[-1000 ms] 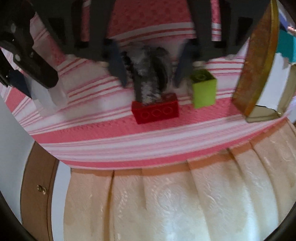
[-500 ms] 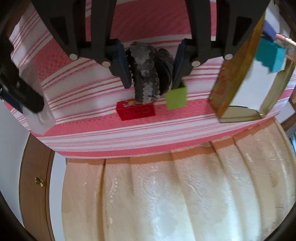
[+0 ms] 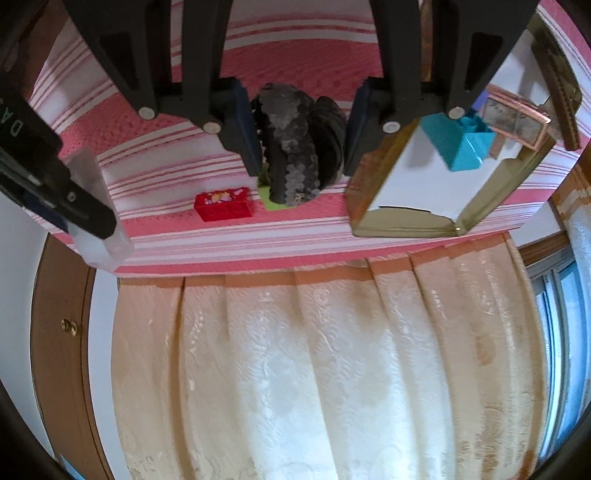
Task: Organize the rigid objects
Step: 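Carry the grey fuzzy item with the left tool while the right tool carries the clear box toward the tray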
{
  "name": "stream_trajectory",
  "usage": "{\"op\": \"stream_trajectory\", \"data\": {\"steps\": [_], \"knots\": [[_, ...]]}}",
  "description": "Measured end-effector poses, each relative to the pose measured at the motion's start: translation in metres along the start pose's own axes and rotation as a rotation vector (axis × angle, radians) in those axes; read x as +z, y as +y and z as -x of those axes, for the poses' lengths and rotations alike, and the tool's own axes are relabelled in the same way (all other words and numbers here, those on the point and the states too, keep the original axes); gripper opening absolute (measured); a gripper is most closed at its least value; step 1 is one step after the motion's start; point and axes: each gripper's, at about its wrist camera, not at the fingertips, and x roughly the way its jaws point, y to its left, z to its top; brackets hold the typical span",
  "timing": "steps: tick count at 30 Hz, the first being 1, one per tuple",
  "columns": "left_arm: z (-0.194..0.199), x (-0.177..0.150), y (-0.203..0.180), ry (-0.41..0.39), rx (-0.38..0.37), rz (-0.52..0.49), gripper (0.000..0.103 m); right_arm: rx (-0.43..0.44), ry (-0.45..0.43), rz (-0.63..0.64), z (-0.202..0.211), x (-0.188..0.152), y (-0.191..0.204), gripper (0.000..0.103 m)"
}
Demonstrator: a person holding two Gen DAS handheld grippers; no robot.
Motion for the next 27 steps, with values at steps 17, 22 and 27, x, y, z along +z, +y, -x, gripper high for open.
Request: {"op": "stream_trajectory", "data": {"steps": [17, 22, 27], "knots": [[0.024, -0.010, 0.031, -0.088, 0.034, 0.053, 0.043, 0.045, -0.055, 0.078, 0.012, -0.008, 0.043, 0.054], [0.028, -0.011, 0.034, -0.108, 0.037, 0.061, 0.043, 0.051, -0.061, 0.087, 0.014, -0.010, 0.048, 0.054], [0.029, -0.012, 0.036, -0.113, 0.038, 0.068, 0.043, 0.058, -0.064, 0.091, 0.017, -0.011, 0.052, 0.054]]}}
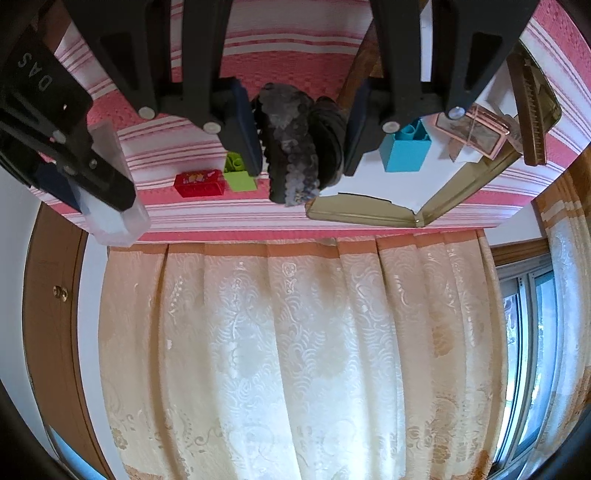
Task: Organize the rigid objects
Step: 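Carry the grey fuzzy item with the left tool while the right tool carries the clear box toward the tray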
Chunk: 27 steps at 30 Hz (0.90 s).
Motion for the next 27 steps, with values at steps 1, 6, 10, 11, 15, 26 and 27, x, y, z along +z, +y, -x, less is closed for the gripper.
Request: {"op": "stream_trajectory", "data": {"steps": [1, 6, 10, 11, 15, 26, 27], "knots": [[0.001, 0.000, 0.000, -0.002, 0.001, 0.001, 0.043, 0.001, -0.002, 0.001, 0.001, 0.000, 0.001, 0.054], [0.004, -0.001, 0.003, -0.015, 0.000, 0.007, 0.043, 0.005, -0.013, -0.003, 0.003, -0.001, 0.001, 0.054], [0.007, -0.001, 0.006, -0.025, 0.000, 0.013, 0.043, 0.006, -0.014, -0.005, 0.003, -0.002, 0.001, 0.054], [0.007, -0.001, 0.006, -0.026, 0.001, 0.013, 0.043, 0.006, -0.014, -0.005, 0.003, -0.002, 0.002, 0.054], [0.009, -0.001, 0.008, -0.033, 0.003, 0.012, 0.043, 0.010, -0.015, 0.003, 0.004, -0.002, 0.004, 0.054], [0.013, -0.002, 0.013, -0.044, 0.006, 0.018, 0.043, 0.022, -0.014, 0.013, 0.004, -0.002, 0.011, 0.054], [0.013, -0.002, 0.013, -0.046, 0.007, 0.017, 0.043, 0.023, -0.014, 0.014, 0.004, -0.002, 0.011, 0.054]]}}
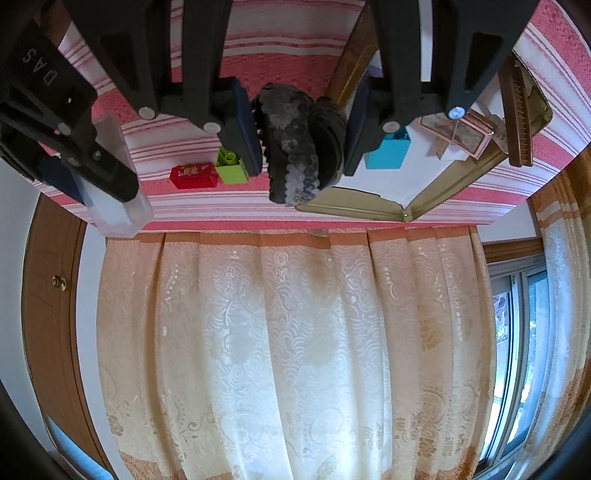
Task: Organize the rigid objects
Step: 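Carry the grey fuzzy item with the left tool while the right tool carries the clear box toward the tray, then lower the grey fuzzy item with the left tool while the right tool lowers the clear box into the tray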
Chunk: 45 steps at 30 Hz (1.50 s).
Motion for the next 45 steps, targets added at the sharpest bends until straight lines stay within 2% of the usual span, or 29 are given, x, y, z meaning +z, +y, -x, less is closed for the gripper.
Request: {"op": "stream_trajectory", "data": {"steps": [45], "knots": [[0.013, -0.003, 0.027, -0.032, 0.027, 0.037, 0.043, 0.062, 0.010, 0.048, 0.002, -0.005, 0.038, 0.054]]}}
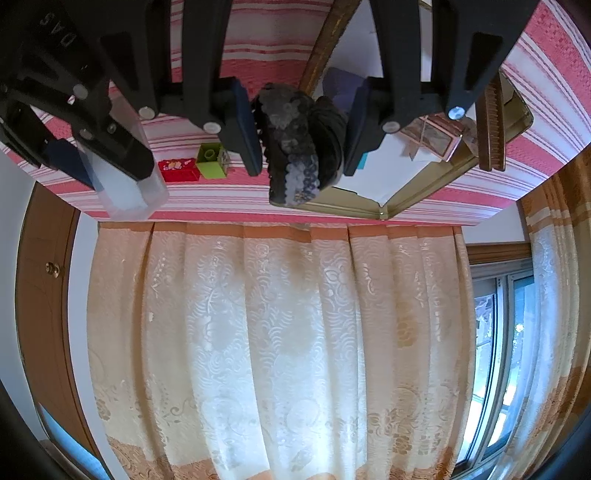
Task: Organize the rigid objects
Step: 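Lower the grey fuzzy item with the left tool while the right tool lowers the clear box into the tray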
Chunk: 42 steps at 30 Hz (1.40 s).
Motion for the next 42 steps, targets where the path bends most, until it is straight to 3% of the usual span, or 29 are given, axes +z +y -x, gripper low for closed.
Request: {"op": "stream_trajectory", "data": {"steps": [42], "knots": [[0.008, -0.001, 0.027, -0.022, 0.051, 0.017, 0.043, 0.046, 0.005, 0.010, -0.008, 0.001, 0.020, 0.054]]}}
